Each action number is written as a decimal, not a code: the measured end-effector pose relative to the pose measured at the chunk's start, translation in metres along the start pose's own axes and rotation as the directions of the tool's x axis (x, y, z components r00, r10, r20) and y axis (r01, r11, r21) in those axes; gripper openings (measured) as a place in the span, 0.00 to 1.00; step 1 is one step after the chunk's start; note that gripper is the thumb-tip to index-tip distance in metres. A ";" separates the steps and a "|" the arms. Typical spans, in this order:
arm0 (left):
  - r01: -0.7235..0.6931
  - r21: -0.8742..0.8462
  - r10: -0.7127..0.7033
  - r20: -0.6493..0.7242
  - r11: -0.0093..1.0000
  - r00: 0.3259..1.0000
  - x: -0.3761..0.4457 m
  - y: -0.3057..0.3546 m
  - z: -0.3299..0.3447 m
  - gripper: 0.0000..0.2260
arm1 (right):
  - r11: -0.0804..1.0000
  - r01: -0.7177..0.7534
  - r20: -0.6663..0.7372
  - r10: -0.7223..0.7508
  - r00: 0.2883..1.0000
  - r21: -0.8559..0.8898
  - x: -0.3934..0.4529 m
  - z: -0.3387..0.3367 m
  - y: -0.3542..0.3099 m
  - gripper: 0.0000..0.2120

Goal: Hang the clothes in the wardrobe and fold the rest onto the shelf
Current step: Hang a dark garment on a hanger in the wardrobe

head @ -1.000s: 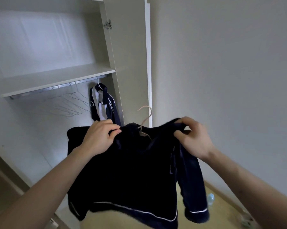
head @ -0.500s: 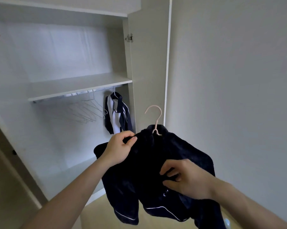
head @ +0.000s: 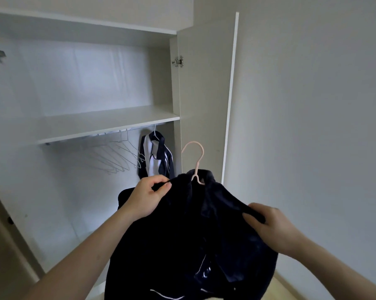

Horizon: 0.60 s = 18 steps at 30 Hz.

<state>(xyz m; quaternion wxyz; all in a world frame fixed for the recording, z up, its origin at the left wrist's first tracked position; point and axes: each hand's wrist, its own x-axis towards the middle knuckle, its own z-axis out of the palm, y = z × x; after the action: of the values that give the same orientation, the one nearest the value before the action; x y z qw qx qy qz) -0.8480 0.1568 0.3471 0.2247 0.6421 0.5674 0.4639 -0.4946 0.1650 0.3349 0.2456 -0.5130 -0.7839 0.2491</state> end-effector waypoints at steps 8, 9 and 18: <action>0.040 0.297 -0.004 -0.122 0.954 0.993 0.069 -0.054 0.014 0.06 | 0.845 -0.174 0.193 0.086 0.977 0.505 0.080 0.031 0.007 0.12; 0.042 0.357 -0.006 -0.100 0.933 0.995 0.081 -0.063 0.016 0.06 | 0.831 -0.193 0.194 0.105 0.975 0.521 0.094 0.037 0.012 0.11; 0.183 0.531 -0.187 -0.047 0.827 0.981 0.177 -0.121 -0.012 0.10 | 0.887 -0.239 0.302 0.120 0.946 0.395 0.226 0.077 0.022 0.10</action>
<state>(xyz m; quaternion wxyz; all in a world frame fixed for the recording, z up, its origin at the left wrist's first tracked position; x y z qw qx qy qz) -0.9350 0.3509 0.3144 0.0836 0.6228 0.7325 0.2618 -0.6084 0.3720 0.2921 0.2184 -0.4789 -0.6852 0.5035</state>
